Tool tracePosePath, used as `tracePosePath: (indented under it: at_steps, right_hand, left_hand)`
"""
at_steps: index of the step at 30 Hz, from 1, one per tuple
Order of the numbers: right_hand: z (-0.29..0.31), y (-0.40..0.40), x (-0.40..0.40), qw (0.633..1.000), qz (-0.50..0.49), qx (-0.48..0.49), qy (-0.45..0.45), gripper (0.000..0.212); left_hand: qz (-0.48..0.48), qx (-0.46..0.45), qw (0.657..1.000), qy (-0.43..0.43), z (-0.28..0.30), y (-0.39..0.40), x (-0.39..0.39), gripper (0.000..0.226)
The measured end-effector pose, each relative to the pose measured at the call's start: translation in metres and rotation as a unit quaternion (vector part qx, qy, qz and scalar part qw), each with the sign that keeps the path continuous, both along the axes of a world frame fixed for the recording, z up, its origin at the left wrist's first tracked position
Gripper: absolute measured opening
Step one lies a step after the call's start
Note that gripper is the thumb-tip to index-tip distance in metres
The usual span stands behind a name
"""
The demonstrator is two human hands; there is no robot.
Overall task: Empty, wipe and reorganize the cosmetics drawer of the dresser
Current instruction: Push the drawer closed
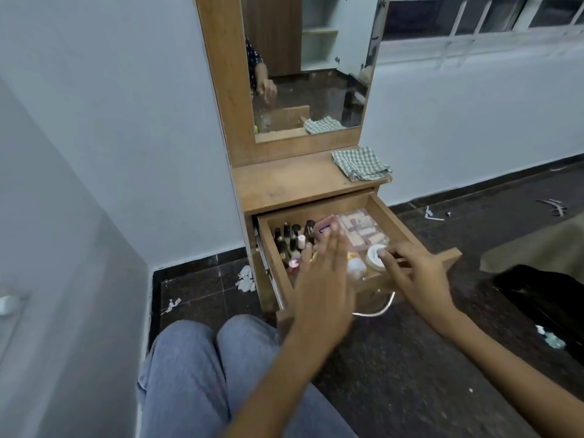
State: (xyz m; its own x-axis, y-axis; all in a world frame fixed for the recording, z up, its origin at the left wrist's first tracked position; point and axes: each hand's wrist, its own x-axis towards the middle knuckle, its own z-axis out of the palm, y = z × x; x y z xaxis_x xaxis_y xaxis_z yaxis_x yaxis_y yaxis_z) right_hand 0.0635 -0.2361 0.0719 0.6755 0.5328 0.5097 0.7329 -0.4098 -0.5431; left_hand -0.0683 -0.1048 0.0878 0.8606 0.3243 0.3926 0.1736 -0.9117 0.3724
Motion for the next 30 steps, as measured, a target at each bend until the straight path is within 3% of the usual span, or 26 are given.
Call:
tracePosePath:
  at_steps: [4,7,11,15,30]
  right_hand:
    - [-0.056,-0.049,-0.042,0.996,-0.030,-0.045,-0.076,0.042]
    - [-0.105,-0.056,-0.052,0.984,0.007,-0.140,-0.114,0.053]
    - [-0.141,-0.036,-0.050,0.968,0.020,-0.217,-0.128,0.060]
    - [-0.156,-0.015,-0.045,0.963,0.026,-0.229,-0.143,0.059]
    - [-0.147,0.055,0.000,0.966,0.046,-0.239,-0.085,0.062]
  left_hand:
    - [-0.039,0.037,0.998,0.022,-0.059,-0.067,-0.030,0.067]
    - [0.011,0.057,0.993,0.102,-0.096,-0.075,-0.036,0.081]
    - [0.084,0.090,0.973,0.193,-0.112,-0.067,-0.036,0.082]
    - [0.110,0.138,0.963,0.203,-0.114,-0.060,-0.031,0.078]
    - [0.111,0.141,0.960,0.215,-0.101,0.010,0.013,0.071]
